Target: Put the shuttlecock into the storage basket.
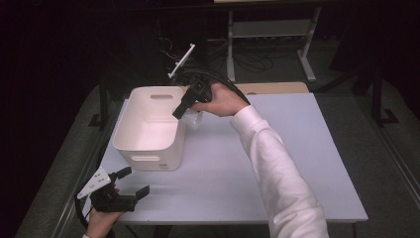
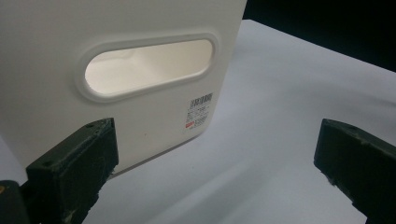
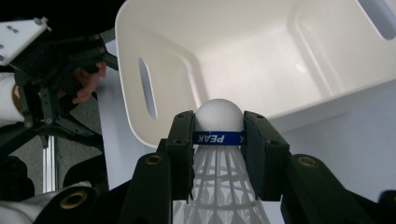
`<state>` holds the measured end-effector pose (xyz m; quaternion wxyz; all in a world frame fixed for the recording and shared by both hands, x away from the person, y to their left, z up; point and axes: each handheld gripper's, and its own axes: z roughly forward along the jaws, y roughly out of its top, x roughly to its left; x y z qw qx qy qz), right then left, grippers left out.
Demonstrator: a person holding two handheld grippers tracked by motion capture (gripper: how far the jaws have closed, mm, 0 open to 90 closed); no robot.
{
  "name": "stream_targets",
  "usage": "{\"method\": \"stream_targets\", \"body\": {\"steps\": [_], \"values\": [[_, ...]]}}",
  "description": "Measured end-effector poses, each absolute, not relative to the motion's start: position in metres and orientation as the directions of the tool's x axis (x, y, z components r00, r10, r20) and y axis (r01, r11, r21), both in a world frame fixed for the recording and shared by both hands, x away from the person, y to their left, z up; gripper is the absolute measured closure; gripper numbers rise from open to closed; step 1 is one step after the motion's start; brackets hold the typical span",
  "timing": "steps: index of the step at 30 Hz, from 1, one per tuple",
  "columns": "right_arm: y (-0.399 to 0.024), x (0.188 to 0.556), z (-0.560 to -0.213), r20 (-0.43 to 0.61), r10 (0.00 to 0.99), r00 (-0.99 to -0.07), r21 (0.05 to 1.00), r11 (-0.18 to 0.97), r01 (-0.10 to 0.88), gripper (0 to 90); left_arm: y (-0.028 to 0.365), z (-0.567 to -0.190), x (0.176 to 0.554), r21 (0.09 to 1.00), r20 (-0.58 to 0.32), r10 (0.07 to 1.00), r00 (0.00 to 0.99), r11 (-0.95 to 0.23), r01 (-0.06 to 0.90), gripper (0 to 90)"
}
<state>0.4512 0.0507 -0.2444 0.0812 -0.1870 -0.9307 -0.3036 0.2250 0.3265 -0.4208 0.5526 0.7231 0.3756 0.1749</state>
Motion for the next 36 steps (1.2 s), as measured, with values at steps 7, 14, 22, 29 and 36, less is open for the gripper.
{"method": "stream_targets", "body": {"steps": [7, 14, 22, 29, 36], "values": [[0.059, 0.452, -0.241, 0.27, 0.289, -0.918, 0.565, 0.725, 0.394, 63.5, 0.326, -0.421, 0.225, 0.931, -0.163, 0.737, 0.656, -0.106, 0.35, 0.0], [0.064, 0.455, -0.242, 0.281, 0.284, -0.917, 0.584, 0.707, 0.398, 63.5, 0.326, -0.421, 0.225, 0.931, -0.163, 0.737, 0.656, -0.106, 0.351, 0.0], [0.07, 0.456, -0.243, 0.284, 0.278, -0.918, 0.595, 0.699, 0.396, 63.5, 0.327, -0.421, 0.225, 0.93, -0.159, 0.736, 0.658, -0.113, 0.35, 0.0], [0.079, 0.456, -0.245, 0.284, 0.261, -0.923, 0.598, 0.704, 0.383, 63.5, 0.327, -0.421, 0.225, 0.93, -0.157, 0.736, 0.659, -0.115, 0.35, 0.0], [0.089, 0.457, -0.248, 0.295, 0.247, -0.923, 0.599, 0.705, 0.38, 63.4, 0.327, -0.421, 0.225, 0.93, -0.157, 0.735, 0.66, -0.115, 0.349, 0.0]]}}
